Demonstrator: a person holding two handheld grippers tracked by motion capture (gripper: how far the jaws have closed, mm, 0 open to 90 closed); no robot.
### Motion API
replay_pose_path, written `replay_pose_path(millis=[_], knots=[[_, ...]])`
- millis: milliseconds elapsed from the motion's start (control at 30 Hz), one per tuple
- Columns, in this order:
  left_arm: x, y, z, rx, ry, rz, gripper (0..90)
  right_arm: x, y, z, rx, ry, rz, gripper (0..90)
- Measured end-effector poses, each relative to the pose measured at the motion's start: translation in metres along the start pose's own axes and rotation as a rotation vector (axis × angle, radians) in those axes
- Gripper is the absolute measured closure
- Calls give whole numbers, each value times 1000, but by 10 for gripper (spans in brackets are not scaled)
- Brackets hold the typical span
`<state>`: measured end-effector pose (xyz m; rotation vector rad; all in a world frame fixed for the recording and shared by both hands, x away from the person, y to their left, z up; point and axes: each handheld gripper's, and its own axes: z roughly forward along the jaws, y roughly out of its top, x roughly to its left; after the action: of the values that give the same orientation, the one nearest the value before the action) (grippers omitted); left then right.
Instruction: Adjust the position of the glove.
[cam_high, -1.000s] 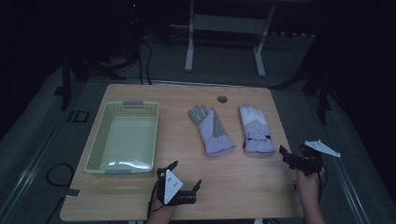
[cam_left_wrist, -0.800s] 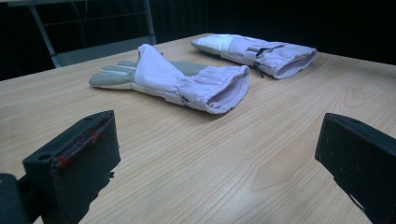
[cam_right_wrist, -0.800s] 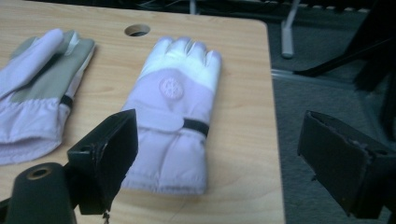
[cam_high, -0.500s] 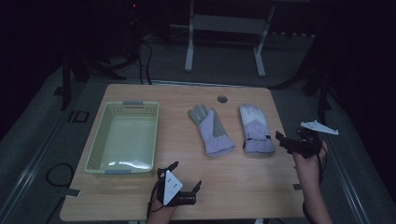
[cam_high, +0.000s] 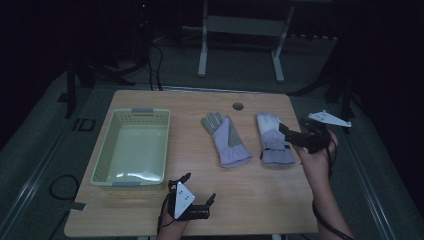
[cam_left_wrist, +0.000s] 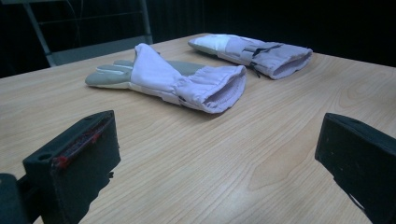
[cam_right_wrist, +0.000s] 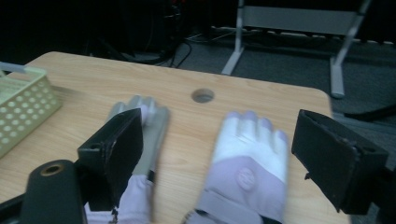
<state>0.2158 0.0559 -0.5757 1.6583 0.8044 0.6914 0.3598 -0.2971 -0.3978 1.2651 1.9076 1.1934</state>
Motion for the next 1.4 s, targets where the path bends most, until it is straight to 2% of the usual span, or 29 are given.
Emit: replay_pose_path(millis=[33,67,100,133,200,233,300,333,467,500,667,867,900,933,1000,1067,1133,1300,1400], knots=[[0,0,0,0,0,0,0,0,0,0,0,0,0,185],[0,0,0,0,-1,2,0,9,5,9,15,25,-18,184],[0,0,0,0,-2,4,0,9,5,9,15,25,-18,184],[-1,0,0,-1,-4,6,0,19,9,20,29,45,-36,164],[-1,0,-1,-1,-6,6,0,28,13,31,48,84,-45,138],[0,0,-1,1,-7,5,0,28,13,31,48,84,-45,138],[0,0,-1,4,-8,-1,0,37,15,43,71,112,-46,143],[0,0,0,3,-8,-3,0,45,15,55,89,128,-56,157],[0,0,-1,2,-9,0,0,53,14,69,115,134,-83,168],[0,0,-1,0,-9,5,0,62,11,88,142,147,-95,200],[0,0,-1,1,-8,9,0,75,5,117,181,152,-115,241],[0,0,-1,0,-7,12,0,82,-6,150,236,167,-118,292],[0,0,-1,0,-7,12,0,82,-6,150,236,167,-118,292],[-1,0,-1,-1,-6,12,0,84,-11,161,260,146,-139,315],[-2,0,-1,-1,-6,16,0,84,-16,168,271,146,-140,357],[-2,0,-1,-2,-6,16,0,84,-21,175,291,112,-163,371],[-1,0,-1,-2,-7,12,0,84,-26,183,329,121,-137,372],[-2,0,-1,0,-3,16,0,87,-41,196,395,98,-145,404],[-2,0,-1,-2,0,23,0,85,-50,204,439,108,-108,423]])
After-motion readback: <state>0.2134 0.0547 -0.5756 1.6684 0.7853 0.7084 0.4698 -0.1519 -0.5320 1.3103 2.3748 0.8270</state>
